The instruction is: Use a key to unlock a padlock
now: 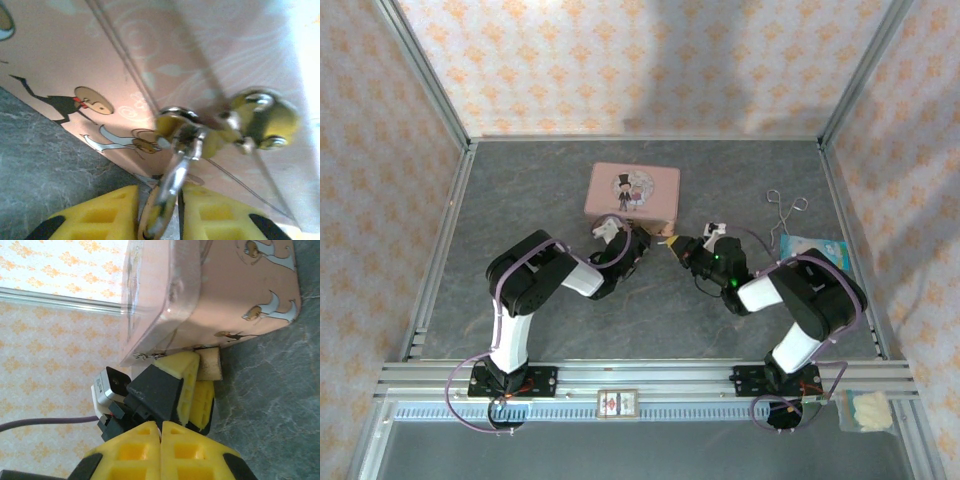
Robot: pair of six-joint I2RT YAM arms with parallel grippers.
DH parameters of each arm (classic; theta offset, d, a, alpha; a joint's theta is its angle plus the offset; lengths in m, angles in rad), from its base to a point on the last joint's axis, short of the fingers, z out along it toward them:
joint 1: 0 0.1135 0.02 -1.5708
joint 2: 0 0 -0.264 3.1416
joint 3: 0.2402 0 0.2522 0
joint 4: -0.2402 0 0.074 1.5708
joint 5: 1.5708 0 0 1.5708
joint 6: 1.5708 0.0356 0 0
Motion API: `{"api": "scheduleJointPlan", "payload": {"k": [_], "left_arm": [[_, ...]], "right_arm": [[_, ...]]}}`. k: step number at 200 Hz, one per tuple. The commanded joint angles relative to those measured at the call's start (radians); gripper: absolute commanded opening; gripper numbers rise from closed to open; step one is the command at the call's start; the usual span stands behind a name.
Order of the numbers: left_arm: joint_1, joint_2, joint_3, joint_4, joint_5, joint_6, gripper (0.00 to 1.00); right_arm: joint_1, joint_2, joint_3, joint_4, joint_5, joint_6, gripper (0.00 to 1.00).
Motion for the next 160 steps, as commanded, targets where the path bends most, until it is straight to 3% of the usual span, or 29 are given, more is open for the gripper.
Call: {"api": "scheduleJointPlan", "payload": {"k": [1,16,53,92,122,160], "left_arm": [[0.010,0.034,0.011,0.002,0.003,0.039,0.10],[0.027,0.024,-0.009,0.037,0.035,0.033,0.00],[0.079,-0.021,-0.061,0.103,0.167,0.015,0.00],[0.132,-0.050,-0.079,0.086,0.382,0.081,0.00],[0.140,-0.086,-0.060,-0.112,0.439,0.268,0.00],[0.156,-0.191,-0.042,-0.383,0.362,0.504,0.08]], "right_arm": [[-0.009,-0.024,-0.022,-0.004,0.020,-0.023,0.00],[-0.011,-0.018,-0.028,-0.004,0.017,-0.023,0.00],[-0.011,0.021,-0.019,-0.002,0.012,-0.016,0.00],[-0.013,0.101,0.037,-0.013,0.010,-0.018,0.00],[-0.014,0.176,0.118,-0.016,0.007,-0.024,0.00],[-0.017,0.198,0.158,-0.040,0.014,-0.036,0.00]]}}
